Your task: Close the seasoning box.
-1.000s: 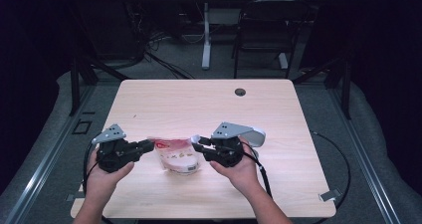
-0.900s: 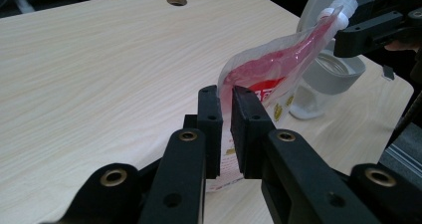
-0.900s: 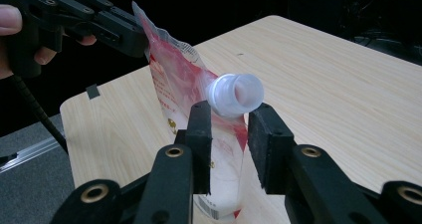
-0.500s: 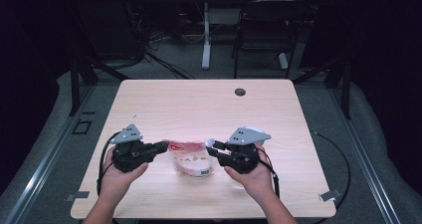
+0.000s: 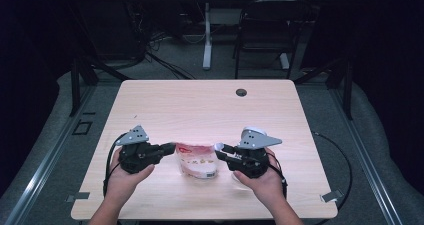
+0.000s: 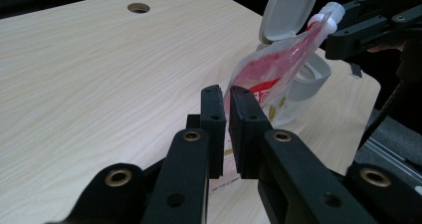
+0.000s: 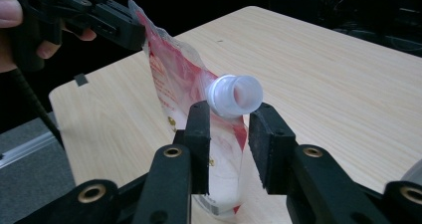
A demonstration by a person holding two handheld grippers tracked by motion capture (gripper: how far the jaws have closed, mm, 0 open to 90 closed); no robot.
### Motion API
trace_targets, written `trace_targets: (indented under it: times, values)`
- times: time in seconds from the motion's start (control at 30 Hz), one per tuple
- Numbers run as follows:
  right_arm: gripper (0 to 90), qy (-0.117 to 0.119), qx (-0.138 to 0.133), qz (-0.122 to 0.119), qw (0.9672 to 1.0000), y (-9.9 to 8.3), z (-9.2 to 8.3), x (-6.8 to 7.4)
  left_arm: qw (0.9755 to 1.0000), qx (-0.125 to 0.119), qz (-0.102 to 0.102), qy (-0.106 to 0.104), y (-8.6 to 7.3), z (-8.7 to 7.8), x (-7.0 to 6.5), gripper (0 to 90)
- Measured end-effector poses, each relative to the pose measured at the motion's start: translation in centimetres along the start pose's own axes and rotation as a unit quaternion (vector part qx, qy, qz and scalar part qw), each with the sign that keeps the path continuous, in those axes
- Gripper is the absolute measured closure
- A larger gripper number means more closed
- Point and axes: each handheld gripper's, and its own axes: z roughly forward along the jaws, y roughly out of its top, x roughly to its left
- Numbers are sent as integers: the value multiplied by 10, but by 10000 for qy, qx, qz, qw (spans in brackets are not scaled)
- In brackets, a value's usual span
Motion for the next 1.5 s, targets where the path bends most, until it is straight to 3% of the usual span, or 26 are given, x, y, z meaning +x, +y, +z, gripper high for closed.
trace_targets:
  times: [0.23, 0.63, 0.77, 1.03, 1.13, 1.4, 1.5]
  values:
    - [679, -14, 149, -175, 9997, 5, -4, 2, 10000, -22, -24, 28, -1, -2, 0, 809]
    - [680, 132, 159, -319, 9993, 12, -18, -1, 9999, -25, -60, 76, -3, -10, 4, 759]
    - [683, 145, 184, -468, 9986, 20, -23, 1, 9998, 7, -10, 181, -2, -17, 6, 754]
    - [681, 252, 280, -684, 9969, 44, -22, 3, 9995, 36, -135, 288, -8, -25, 16, 731]
    - [702, 339, 477, -912, 9941, 57, -14, 4, 9993, 68, -175, 316, -9, -26, 19, 723]
    - [716, 597, 784, -1087, 9892, 76, 7, 6, 9991, 80, -230, 338, -14, -29, 25, 703]
    - [716, 739, 932, -1201, 9856, 84, 18, 10, 9989, 111, -232, 401, -15, -29, 28, 697]
